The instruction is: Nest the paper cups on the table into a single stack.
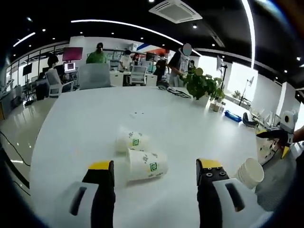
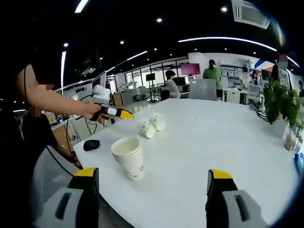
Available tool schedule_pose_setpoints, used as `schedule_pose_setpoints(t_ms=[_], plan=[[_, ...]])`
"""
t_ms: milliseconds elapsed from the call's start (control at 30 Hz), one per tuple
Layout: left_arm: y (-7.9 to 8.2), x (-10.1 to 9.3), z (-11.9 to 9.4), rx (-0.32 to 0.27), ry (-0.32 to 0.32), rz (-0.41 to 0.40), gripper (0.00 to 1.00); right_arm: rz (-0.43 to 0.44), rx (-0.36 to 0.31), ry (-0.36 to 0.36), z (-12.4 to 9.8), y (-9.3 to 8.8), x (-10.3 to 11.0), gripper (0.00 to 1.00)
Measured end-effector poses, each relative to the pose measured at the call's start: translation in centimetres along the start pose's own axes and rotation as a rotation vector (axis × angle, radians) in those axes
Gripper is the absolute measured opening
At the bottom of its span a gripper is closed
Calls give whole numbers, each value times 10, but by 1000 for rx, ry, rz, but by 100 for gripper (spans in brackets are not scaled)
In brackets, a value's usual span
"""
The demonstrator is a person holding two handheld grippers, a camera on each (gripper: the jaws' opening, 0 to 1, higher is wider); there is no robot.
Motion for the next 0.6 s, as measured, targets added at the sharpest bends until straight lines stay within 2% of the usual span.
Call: schedule_pose_setpoints(t_ms=[300,600], plan=[[-1,10,16,33,-12,-54,53,25,1,-14,-1,-1,-4,93],[-4,15,27,49,-8,-96,46,32,14,-19,0,-3,-5,92]])
Point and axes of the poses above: the point that each gripper's makers call its tool centre point, and the gripper's own axes: z roughly forward along the fingers, x roughly to its left, y roughly out of its top, the point moved 8 cm from there along -z, roughly backward along the fingers, and after that the axes turned 3 degrees about x, right-handed, at the moved point
